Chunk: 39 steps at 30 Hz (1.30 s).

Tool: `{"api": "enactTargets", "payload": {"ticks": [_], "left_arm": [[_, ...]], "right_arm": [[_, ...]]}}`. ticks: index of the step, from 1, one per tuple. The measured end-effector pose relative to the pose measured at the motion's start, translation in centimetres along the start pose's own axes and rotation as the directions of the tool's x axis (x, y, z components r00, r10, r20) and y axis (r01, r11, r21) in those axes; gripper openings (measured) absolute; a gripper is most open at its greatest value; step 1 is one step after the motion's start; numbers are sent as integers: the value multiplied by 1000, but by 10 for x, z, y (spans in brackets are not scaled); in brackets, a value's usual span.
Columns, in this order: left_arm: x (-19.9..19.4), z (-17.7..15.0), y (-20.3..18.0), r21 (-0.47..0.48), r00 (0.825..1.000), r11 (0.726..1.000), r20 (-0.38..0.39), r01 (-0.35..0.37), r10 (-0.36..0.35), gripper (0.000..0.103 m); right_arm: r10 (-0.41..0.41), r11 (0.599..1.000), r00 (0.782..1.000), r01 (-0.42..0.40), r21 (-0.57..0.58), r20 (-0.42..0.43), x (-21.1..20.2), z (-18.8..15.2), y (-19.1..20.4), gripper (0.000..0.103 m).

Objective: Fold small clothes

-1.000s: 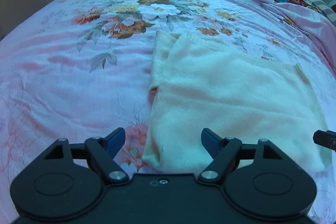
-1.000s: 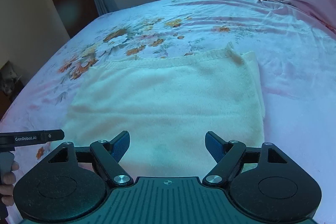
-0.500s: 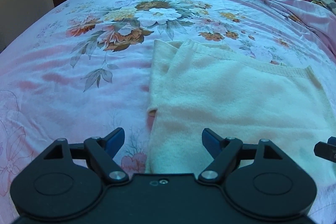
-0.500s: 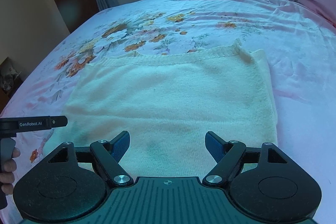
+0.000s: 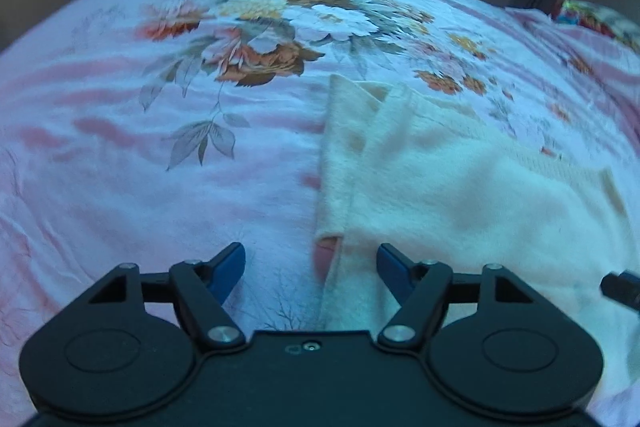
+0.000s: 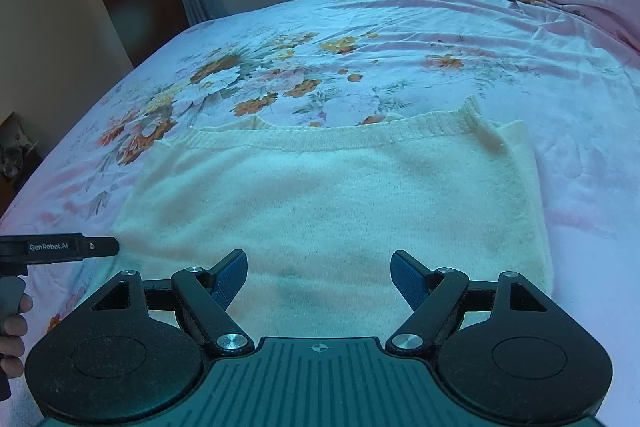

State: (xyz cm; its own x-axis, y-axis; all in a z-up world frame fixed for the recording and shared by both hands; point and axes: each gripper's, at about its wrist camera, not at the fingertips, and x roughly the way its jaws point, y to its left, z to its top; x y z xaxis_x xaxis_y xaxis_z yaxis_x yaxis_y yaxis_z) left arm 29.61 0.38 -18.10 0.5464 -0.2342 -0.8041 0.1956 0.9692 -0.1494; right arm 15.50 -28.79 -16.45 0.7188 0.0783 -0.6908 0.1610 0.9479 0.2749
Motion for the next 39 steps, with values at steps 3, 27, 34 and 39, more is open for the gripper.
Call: {"api": "enactTargets", "payload": {"ticks": [3,27,34,39], "left_arm": [[3,-1,7,-43,999,998,-18,50,-51,73],[-54,-66,12,36,1000,999,16,14,-15,74],[-71,-72,7,95,998,995,65,10,-16,70],[-58,-72,2,137,999,990,32,32,-36,44]], "right_arm": [[0,1000,1000,0,18,1,2,-3,-3,78],[-56,998,997,56,16,-49,-50,-61,2,78],[-65,996,997,67,57,-42,-62,-67,-10,78],[-91,995,995,92,49,-31,-73,-70,-20,78]]}}
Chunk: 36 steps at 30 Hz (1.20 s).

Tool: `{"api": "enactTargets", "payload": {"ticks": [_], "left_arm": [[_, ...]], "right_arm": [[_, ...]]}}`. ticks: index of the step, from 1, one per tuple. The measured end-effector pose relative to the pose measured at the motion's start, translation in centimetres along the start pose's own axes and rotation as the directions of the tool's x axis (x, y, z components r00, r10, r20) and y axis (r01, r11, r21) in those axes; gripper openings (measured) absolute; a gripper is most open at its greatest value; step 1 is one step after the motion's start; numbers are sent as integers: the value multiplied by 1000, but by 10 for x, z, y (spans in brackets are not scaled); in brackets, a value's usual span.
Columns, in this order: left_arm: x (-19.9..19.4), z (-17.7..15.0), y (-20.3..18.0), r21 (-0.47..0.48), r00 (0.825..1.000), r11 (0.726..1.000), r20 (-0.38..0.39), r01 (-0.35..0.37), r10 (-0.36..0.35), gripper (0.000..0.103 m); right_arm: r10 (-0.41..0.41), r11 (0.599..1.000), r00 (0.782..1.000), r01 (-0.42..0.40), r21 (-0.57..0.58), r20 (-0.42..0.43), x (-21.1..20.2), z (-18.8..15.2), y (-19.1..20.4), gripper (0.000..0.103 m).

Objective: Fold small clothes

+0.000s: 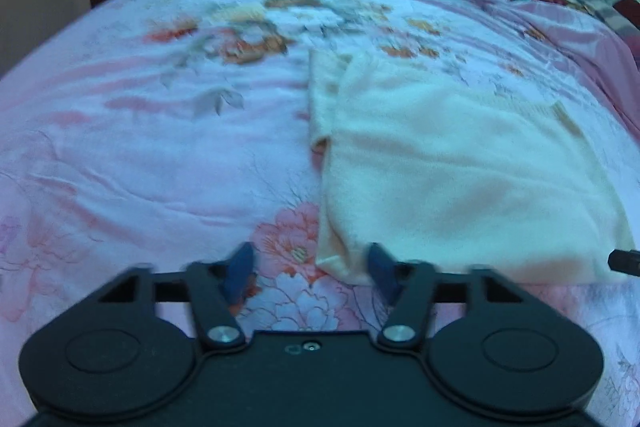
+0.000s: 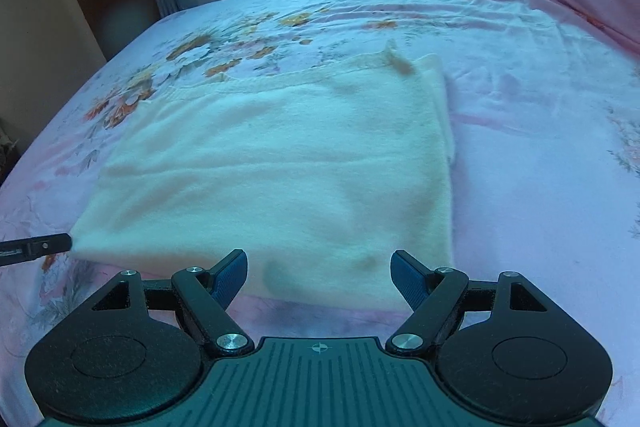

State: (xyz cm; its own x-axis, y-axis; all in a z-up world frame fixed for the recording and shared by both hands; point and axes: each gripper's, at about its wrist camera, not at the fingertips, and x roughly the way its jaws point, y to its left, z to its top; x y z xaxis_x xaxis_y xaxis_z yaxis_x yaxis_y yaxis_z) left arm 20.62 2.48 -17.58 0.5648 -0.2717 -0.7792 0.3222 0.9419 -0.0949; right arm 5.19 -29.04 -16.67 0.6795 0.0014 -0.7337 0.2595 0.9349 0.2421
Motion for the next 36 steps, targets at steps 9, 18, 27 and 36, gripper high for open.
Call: {"api": "enactTargets", "payload": {"ticks": [9,18,27,36], "left_arm": [[-4,-1,-21,42,998,999,61,23,-25,4],[7,2,4,-35,997,997,16,-73,74,10],[13,32,-27,5,1000,1000,25,-15,15,33],[27,31,-17,-27,999,999,-14,-30,30,50]], "right_arm": [[-13,1000,1000,13,10,-2,-3,-2,-12,78],[-9,1000,999,10,12,-49,7,0,-18,78],[7,1000,1000,-7,1,21,15,31,0,78],[15,998,998,-18,-52,-66,45,30,4,78]]}}
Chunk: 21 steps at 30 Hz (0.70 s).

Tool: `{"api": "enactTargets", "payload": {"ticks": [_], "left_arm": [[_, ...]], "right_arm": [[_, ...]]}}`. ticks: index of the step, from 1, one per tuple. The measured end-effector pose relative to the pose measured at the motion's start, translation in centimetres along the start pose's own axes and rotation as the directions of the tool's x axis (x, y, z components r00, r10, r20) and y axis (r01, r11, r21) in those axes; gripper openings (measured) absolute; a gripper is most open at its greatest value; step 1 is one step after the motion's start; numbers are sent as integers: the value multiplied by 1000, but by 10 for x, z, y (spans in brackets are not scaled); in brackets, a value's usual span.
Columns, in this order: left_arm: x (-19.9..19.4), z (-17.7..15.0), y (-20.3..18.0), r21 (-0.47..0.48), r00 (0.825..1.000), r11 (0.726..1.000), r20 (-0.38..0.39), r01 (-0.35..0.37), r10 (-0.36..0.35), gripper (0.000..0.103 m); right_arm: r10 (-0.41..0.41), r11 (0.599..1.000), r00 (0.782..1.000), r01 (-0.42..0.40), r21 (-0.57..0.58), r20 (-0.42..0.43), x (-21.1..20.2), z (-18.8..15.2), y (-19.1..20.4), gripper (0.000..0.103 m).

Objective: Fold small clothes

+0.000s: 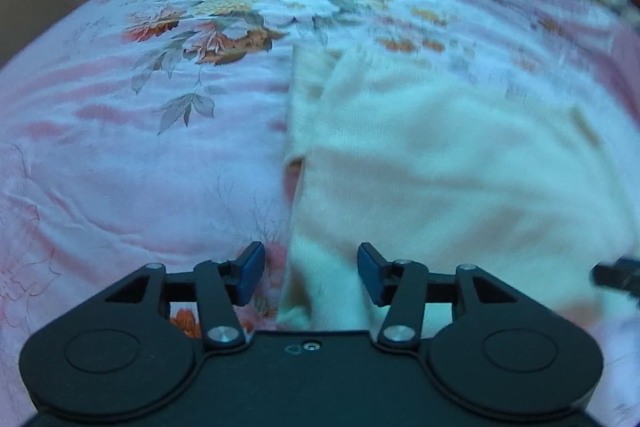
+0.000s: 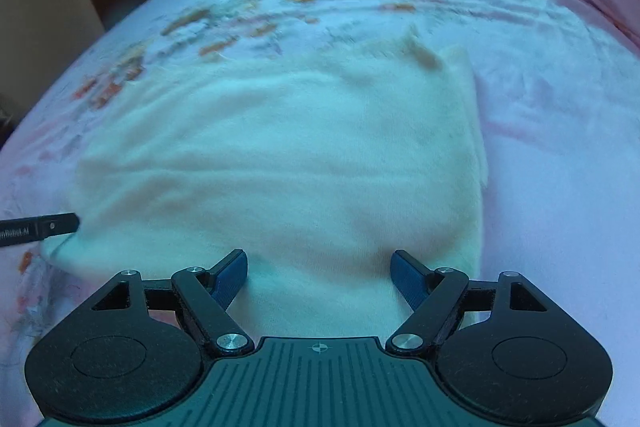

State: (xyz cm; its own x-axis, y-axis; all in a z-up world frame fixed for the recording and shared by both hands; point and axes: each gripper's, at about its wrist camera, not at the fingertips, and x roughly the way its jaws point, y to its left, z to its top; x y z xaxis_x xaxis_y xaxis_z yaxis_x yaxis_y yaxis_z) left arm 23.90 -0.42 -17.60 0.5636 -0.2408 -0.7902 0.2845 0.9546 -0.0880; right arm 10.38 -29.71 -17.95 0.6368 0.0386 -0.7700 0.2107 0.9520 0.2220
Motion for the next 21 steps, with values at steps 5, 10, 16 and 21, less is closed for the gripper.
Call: {"api": "enactTargets", "payload": {"ticks": [5,10,16,21], "left_arm": [[7,23,9,-53,1000,999,9,-4,5,77],[25,35,4,-59,1000,998,-22,-5,4,73],[18,36,2,-60,999,997,29,-42,44,76],[19,32,8,-13,998,998,5,-56,56,77]], "right_arm": [[26,1000,998,-26,-4,63,-1,23,13,78],[35,999,997,-35,-1,69,16,42,24,78],[15,999,996,-12,-37,86,19,43,34,78],[-1,999,998,3,-40,69,31,51,32,78]]}}
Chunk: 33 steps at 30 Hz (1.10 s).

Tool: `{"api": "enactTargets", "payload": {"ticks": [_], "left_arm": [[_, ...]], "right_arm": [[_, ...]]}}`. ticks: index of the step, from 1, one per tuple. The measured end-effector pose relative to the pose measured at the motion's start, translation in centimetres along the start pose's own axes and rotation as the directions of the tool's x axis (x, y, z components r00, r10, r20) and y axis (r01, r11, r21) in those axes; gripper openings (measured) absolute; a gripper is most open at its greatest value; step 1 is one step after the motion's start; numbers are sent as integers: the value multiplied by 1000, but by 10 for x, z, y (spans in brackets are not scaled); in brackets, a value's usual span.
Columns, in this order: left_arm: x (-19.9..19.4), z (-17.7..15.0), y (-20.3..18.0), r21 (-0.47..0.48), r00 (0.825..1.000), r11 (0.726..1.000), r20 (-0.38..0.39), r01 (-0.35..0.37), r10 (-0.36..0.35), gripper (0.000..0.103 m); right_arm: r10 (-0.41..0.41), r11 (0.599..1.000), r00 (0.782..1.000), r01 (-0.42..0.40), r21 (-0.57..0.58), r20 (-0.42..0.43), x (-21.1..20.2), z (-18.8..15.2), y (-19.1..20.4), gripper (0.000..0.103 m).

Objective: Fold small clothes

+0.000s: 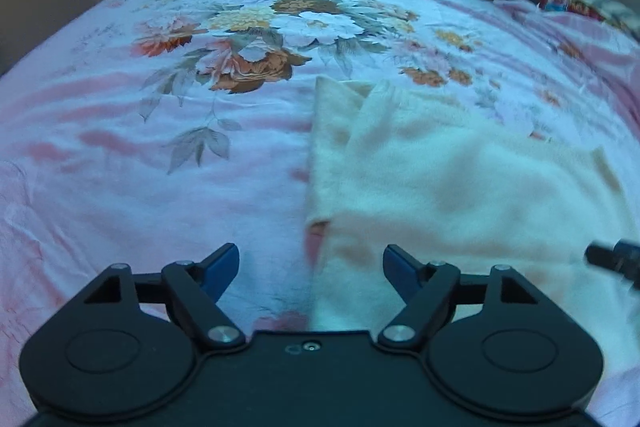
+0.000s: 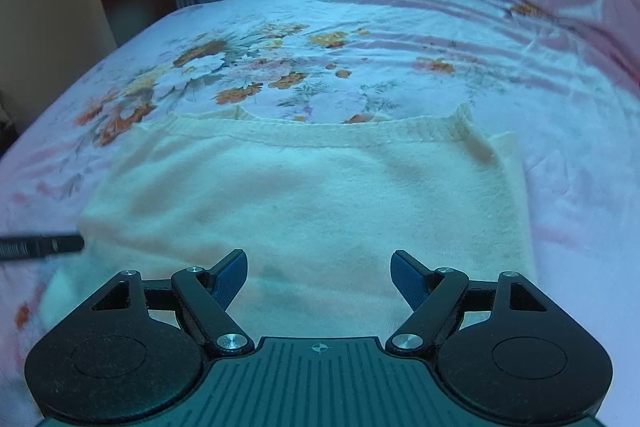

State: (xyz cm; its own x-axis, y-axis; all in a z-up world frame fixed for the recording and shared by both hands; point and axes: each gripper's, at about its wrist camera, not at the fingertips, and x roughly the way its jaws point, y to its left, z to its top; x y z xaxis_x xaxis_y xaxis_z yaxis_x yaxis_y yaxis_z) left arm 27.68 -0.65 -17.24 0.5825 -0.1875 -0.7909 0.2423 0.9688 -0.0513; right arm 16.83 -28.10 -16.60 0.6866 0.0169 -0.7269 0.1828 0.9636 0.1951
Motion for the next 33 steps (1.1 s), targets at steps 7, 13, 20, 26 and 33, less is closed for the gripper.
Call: {"api": "enactTargets", "payload": {"ticks": [7,13,20,26,33], "left_arm": [[-3,1,14,-54,1000,999,-5,2,-2,76],[2,6,13,-36,1000,999,-8,12,-12,78],[24,8,7,-65,997,997,-61,38,-42,83],[28,7,1,-57,997,997,-41,60,-63,72],[36,11,-3,-68,993,991,-29,112,-114,65]], "right_arm": [[26,997,999,-29,-68,-33,22,-1,41,78],[-74,997,997,73,-34,-25,14,-7,14,78],[-16,998,999,14,63,29,-24,-11,-19,78],[0,998,1000,-2,57,26,-26,-15,-16,78],[36,998,999,-37,45,32,-19,-14,-9,78]]}}
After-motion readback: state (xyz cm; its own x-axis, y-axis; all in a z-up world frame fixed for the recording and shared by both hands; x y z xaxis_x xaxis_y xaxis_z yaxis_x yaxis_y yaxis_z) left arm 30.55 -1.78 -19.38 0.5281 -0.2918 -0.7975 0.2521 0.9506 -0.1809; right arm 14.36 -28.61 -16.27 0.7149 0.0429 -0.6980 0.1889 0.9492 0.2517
